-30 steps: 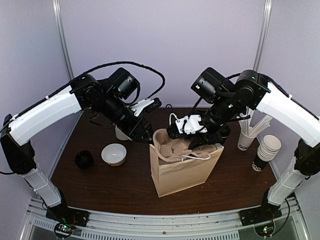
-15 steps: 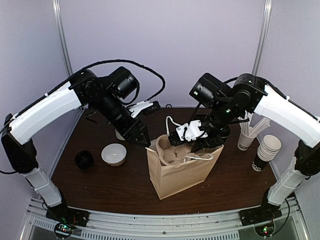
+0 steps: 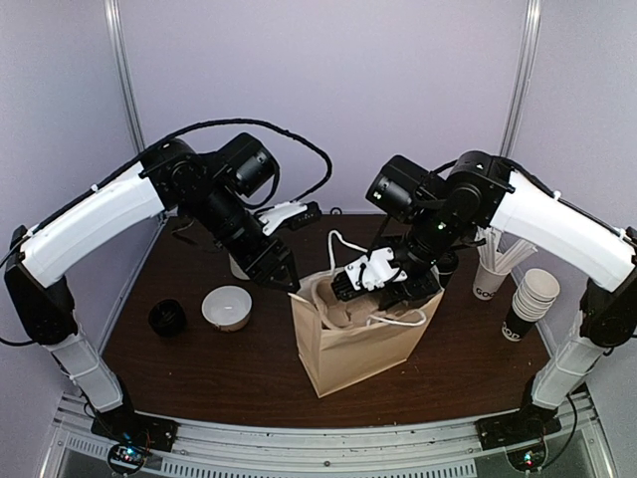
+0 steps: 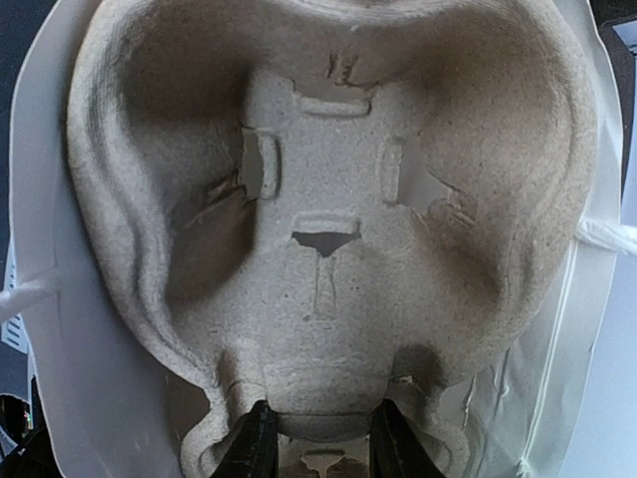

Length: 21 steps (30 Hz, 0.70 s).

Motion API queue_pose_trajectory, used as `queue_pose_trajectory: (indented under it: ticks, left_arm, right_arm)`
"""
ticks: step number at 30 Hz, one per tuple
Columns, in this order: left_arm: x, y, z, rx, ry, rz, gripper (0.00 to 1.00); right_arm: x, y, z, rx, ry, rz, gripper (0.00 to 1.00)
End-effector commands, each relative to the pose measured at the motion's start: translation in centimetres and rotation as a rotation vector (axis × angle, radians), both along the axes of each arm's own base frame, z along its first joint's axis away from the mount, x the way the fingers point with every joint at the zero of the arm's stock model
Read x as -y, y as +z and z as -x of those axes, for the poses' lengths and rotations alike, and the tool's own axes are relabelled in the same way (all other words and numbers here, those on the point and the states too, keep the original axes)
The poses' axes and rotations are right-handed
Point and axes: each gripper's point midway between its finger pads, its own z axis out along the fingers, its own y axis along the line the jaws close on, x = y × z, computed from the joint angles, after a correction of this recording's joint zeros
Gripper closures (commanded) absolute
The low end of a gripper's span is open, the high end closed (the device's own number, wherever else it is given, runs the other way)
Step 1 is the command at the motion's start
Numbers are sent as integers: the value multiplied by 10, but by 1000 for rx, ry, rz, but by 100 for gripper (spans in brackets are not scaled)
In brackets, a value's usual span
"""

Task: Pack the takeout coffee

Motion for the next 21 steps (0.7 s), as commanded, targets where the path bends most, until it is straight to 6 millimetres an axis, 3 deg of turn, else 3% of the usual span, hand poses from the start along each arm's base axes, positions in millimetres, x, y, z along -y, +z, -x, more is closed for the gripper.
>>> queue_pose_trajectory:
  ticks: [1,12,21]
  left_arm:
    - [3,12,-3,50,-34,23,51]
    - [1,29,-22,146,-6,77,50]
    - [-12,64,-31,269,51,191,45]
  right_arm:
    - [16,-11,-1,4,4,94,76]
    - [19,-20,0,-1,14,156,76]
    - [10,-53,8,-84,31,197,76]
